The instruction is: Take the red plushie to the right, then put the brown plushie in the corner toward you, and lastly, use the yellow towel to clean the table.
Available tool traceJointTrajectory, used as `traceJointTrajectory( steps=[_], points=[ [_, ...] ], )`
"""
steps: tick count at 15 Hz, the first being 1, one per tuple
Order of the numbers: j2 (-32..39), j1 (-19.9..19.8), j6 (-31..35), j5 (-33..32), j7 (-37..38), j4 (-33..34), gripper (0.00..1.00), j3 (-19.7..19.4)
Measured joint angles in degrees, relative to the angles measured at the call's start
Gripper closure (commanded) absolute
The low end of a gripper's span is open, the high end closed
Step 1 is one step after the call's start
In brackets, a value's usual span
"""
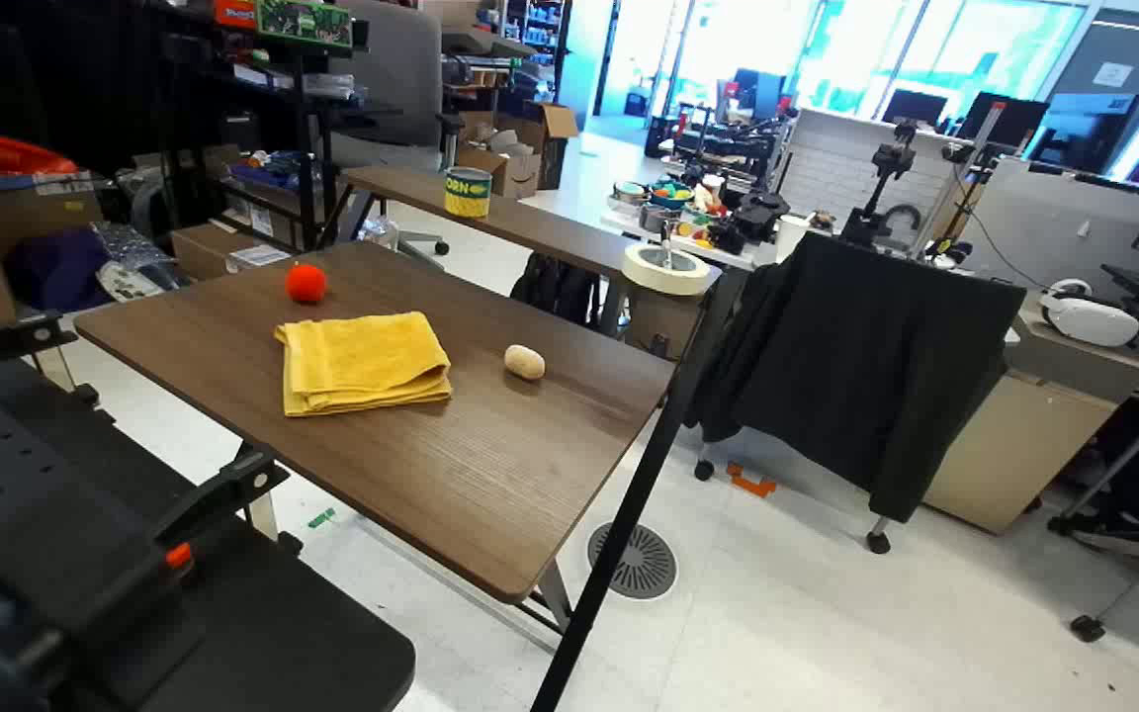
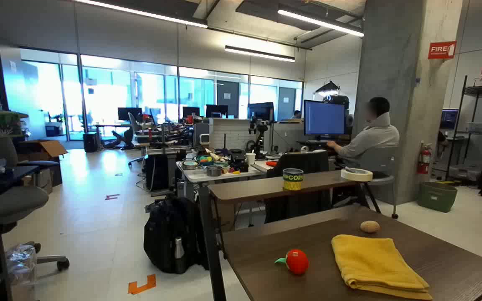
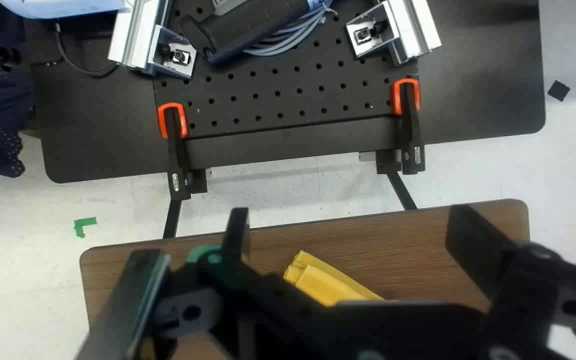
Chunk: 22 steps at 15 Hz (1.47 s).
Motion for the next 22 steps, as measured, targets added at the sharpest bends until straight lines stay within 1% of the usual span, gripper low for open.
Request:
traceJointTrajectory(
  steps=[6, 7, 9, 11, 13, 15, 17, 19, 22],
  points=[
    [0.0, 0.0, 0.0, 0.0, 0.0, 0.1, 0.00, 0.0],
    [0.0, 0.0, 0.8, 0.0, -0.1, 0.2, 0.00, 0.0],
    [0.0, 0.0, 5.9, 1.0, 0.8, 1.4, 0.00, 0.2],
    [1.1, 0.2, 10.1, 3.8, 2.3, 5.2, 0.00, 0.5],
    [4.0, 0.4, 15.7, 6.6, 4.2, 9.5, 0.00, 1.2],
    [8.0, 0.8, 23.7, 8.7, 6.4, 12.6, 0.00, 2.5],
    [12.6, 1.1, 32.1, 9.0, 8.6, 14.5, 0.00, 3.7],
    [15.2, 1.2, 34.2, 9.0, 9.2, 15.6, 0.00, 4.1],
    [15.6, 1.2, 34.3, 9.0, 9.3, 16.2, 0.00, 4.1]
  ],
)
